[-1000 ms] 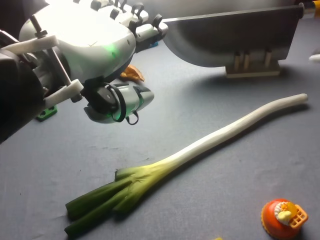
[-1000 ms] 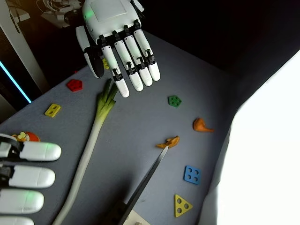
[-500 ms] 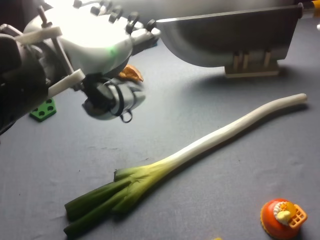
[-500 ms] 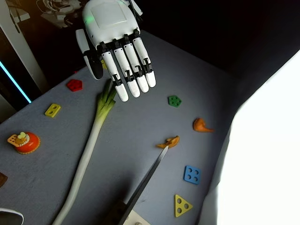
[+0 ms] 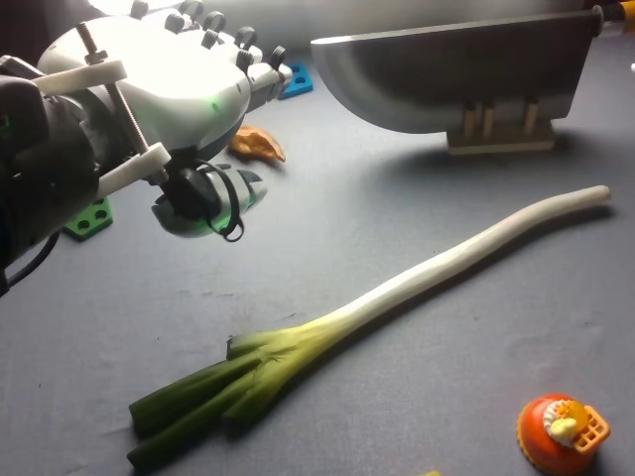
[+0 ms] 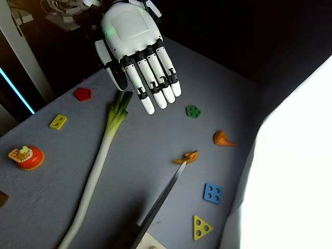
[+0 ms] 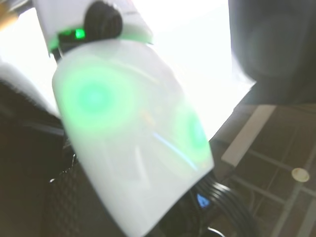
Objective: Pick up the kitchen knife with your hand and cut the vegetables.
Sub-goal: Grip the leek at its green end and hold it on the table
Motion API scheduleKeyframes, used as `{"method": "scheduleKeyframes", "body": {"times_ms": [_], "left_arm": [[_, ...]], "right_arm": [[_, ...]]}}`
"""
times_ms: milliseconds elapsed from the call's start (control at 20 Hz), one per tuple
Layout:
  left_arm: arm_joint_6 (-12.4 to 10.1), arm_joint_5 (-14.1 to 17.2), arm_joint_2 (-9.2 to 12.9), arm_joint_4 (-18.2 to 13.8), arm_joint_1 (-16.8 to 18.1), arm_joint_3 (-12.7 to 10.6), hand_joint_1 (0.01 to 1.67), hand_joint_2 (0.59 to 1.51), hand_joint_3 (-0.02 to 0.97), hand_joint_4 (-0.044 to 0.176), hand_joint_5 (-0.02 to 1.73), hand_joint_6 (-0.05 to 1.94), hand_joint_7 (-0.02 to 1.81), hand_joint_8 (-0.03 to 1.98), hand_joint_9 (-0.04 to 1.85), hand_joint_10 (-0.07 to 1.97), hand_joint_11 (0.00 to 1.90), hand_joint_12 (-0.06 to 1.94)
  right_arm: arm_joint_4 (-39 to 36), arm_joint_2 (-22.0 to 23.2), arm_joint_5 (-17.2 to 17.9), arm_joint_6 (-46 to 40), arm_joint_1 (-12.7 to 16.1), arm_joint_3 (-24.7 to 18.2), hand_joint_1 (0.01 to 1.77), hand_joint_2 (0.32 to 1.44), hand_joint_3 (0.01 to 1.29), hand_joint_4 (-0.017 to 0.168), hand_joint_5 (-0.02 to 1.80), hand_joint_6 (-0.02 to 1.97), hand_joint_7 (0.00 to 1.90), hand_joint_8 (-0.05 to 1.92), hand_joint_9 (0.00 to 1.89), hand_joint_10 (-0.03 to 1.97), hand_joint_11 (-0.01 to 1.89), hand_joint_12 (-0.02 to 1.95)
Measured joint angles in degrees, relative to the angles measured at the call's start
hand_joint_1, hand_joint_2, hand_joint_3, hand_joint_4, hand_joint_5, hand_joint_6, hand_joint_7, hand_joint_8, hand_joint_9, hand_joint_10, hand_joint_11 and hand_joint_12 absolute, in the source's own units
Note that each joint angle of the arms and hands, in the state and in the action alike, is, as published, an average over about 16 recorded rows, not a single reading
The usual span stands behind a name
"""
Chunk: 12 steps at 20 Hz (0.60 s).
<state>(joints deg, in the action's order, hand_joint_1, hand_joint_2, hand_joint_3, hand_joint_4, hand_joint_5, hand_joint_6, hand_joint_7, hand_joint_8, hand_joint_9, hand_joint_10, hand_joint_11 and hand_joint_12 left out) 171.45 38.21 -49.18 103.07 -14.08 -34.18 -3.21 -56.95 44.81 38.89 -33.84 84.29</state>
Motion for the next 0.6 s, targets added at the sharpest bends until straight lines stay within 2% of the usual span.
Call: {"method": "scheduleKeyframes", "body": {"times_ms": [200, 350, 500, 600], "left_arm": [[-0.36, 0.31, -0.68, -0.46, -0.30, 0.20, 0.51, 1.369, 0.009, 0.016, 0.14, 0.01, 0.12, -0.01, 0.12, 0.01, 0.02, 0.54], [-1.65, 0.26, -1.10, -0.84, -0.59, 0.34, 0.52, 1.364, 0.009, 0.014, 0.14, 0.01, 0.14, -0.01, 0.12, 0.01, 0.02, 0.52], [-4.48, 0.03, -1.50, -2.55, -1.09, 0.63, 0.52, 1.359, 0.009, 0.011, 0.14, 0.01, 0.14, -0.01, 0.12, 0.01, 0.02, 0.49], [-7.54, -0.04, -1.69, -4.75, -1.68, 0.89, 0.52, 1.357, 0.009, 0.010, 0.13, 0.01, 0.13, -0.01, 0.11, 0.01, 0.02, 0.42]], "right_arm": [[-0.11, -1.54, -0.68, -0.58, -0.14, 3.05, 1.14, 0.95, 0.02, 0.068, 0.02, 0.02, 0.01, 0.02, 0.02, 0.00, 0.02, 0.00], [0.01, -2.80, -1.16, -0.99, -0.15, 5.44, 1.15, 0.95, 0.02, 0.067, 0.02, 0.02, 0.01, 0.02, 0.02, 0.00, 0.02, 0.00], [0.11, -4.55, -1.83, -1.47, -0.25, 8.33, 1.16, 0.95, 0.02, 0.069, 0.02, 0.02, 0.01, 0.02, 0.02, 0.00, 0.02, 0.00], [0.20, -5.74, -2.31, -1.81, -0.33, 10.32, 1.17, 0.95, 0.02, 0.070, 0.02, 0.02, 0.01, 0.02, 0.02, 0.00, 0.02, 0.00]]}}
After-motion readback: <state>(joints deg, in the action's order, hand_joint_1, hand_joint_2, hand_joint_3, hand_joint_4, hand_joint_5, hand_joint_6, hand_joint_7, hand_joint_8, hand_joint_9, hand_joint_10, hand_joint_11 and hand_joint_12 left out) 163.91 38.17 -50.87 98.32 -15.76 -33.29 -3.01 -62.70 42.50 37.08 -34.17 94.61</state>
